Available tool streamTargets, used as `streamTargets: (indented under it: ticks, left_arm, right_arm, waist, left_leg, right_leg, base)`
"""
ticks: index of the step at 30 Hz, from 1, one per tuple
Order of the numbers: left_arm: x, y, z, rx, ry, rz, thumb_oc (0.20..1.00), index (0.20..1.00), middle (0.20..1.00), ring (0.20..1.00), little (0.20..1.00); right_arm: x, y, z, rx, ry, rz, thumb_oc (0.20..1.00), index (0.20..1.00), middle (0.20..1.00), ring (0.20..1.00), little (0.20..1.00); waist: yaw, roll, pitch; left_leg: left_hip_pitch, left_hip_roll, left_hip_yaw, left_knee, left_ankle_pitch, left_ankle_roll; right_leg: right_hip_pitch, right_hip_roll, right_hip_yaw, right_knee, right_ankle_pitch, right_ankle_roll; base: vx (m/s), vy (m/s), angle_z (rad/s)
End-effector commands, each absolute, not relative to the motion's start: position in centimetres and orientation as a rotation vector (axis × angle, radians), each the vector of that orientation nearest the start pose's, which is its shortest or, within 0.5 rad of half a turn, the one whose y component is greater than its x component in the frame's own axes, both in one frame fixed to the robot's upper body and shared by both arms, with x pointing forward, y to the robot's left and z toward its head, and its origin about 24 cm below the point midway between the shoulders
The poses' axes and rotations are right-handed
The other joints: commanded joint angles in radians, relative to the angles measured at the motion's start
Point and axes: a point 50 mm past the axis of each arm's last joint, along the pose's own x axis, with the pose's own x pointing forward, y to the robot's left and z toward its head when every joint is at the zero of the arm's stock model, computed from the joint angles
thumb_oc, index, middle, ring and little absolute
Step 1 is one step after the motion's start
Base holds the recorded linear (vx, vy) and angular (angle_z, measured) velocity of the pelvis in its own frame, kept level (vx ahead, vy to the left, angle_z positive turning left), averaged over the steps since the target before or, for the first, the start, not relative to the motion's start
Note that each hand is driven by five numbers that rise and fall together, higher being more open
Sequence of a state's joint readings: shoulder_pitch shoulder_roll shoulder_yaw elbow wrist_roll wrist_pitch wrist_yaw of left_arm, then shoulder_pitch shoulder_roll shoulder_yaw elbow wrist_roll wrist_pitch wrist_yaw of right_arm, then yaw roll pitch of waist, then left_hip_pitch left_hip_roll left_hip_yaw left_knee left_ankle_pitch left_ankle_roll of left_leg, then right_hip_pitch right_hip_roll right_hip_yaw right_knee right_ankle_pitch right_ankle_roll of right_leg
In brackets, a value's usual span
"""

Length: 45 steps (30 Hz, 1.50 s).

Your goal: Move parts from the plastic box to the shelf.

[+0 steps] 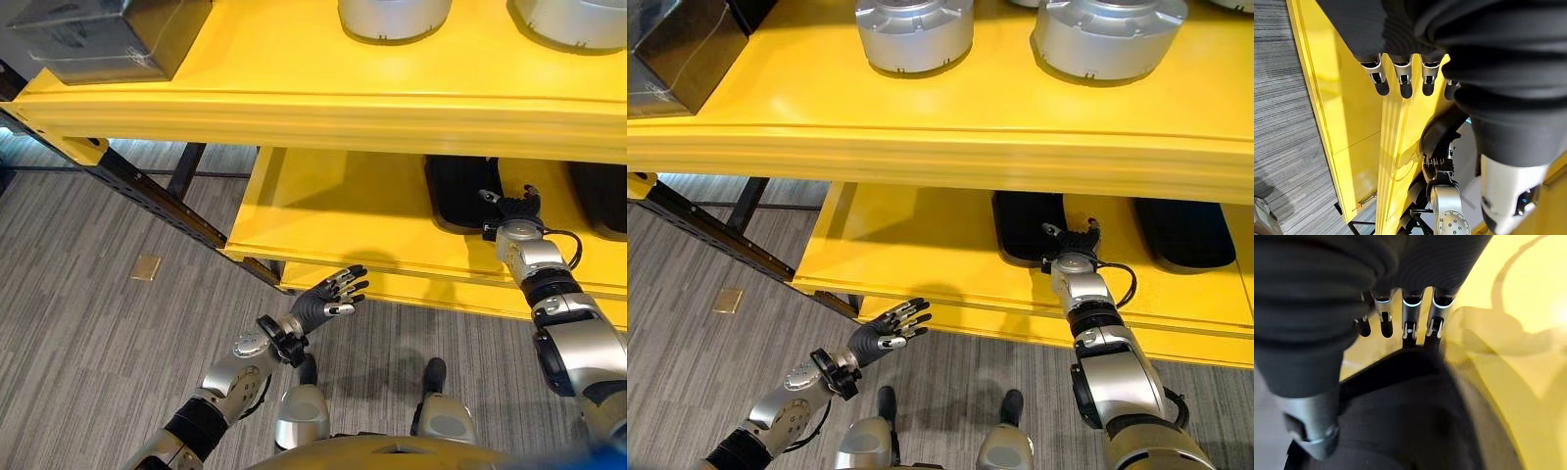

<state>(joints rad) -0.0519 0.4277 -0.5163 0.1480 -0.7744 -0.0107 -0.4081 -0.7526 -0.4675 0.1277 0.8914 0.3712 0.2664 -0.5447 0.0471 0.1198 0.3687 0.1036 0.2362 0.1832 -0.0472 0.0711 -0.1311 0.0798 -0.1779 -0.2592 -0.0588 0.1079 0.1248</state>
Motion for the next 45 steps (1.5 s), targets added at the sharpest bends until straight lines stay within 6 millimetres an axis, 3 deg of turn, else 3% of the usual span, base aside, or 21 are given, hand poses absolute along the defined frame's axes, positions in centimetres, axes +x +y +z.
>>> streamTargets:
  ticks: [1,19,27,45]
  left_arm:
    - [21.4,10.2,0.9,-0.397,0.221,-0.827,1.000,1.000,1.000,1.000,1.000]
    - [21.0,10.8,0.3,-0.405,0.215,-0.786,1.000,1.000,1.000,1.000,1.000]
    - [21.0,10.7,0.3,-0.400,0.192,-0.764,1.000,1.000,1.000,1.000,1.000]
    - [21.3,10.5,0.5,-0.397,0.185,-0.753,1.000,1.000,1.000,1.000,1.000]
  right_arm:
    - [37.7,-27.1,12.0,-0.188,0.234,-0.686,1.000,1.000,1.000,1.000,1.000]
    - [36.7,-23.4,8.5,-0.048,0.275,-0.460,1.000,1.000,1.000,1.000,1.000]
    - [35.5,-20.3,6.8,-0.037,0.288,-0.346,1.000,1.000,1.000,1.000,1.000]
    - [34.5,-19.1,5.3,-0.036,0.313,-0.271,1.000,1.000,1.000,1.000,1.000]
  waist:
    - [0.013,-0.022,-0.032]
    - [-0.021,-0.044,-0.060]
    - [-0.041,-0.054,-0.061]
    - [-0.050,-0.056,-0.059]
  left_leg:
    - [-0.039,0.013,0.024,0.064,0.048,0.000]
    - [-0.013,0.009,0.046,0.054,0.035,0.005]
    - [-0.014,0.011,0.055,0.051,0.035,0.006]
    - [-0.021,0.011,0.059,0.049,0.037,0.007]
  right_leg:
    - [-0.056,-0.023,0.024,0.210,-0.112,-0.041]
    - [-0.036,-0.010,0.051,0.176,-0.103,-0.039]
    - [-0.041,-0.004,0.063,0.168,-0.099,-0.038]
    - [-0.048,-0.003,0.065,0.161,-0.093,-0.037]
  base:
    - [0.00,0.000,0.00]
    - [0.00,0.000,-0.03]
    - [0.00,0.000,-0.01]
    - [-0.01,0.000,-0.01]
